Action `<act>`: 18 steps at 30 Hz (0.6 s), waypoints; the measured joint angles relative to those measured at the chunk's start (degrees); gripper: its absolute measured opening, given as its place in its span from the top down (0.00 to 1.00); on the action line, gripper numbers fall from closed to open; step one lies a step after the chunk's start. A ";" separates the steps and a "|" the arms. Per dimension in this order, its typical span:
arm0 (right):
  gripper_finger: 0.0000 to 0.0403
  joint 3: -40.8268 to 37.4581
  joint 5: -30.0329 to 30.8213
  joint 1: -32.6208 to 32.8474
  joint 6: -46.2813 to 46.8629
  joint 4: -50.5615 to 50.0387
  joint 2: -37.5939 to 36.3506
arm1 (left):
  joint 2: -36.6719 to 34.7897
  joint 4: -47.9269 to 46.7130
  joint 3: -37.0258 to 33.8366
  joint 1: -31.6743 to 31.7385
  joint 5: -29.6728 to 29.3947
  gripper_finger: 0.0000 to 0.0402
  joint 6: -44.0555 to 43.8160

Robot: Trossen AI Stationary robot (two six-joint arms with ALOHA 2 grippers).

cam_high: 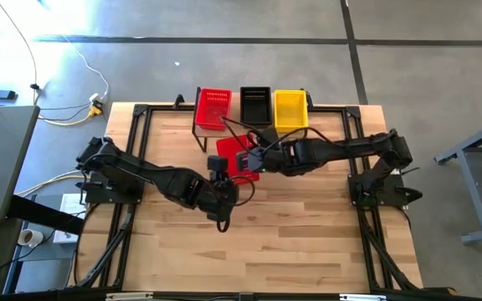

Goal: Stack baskets on shelf by color
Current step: Stack the red bin on the top of the red bin on the shelf

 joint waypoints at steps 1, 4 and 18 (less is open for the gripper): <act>1.00 0.00 0.10 0.15 0.00 0.02 0.00 | -0.07 -0.01 0.00 0.25 0.10 0.68 -0.02; 1.00 -0.02 0.09 0.72 0.00 0.72 0.00 | -0.03 -0.64 0.00 1.20 2.02 0.68 -0.13; 1.00 0.57 -5.96 1.22 -4.50 1.38 -0.09 | -0.03 -2.67 0.00 0.87 6.45 0.68 8.95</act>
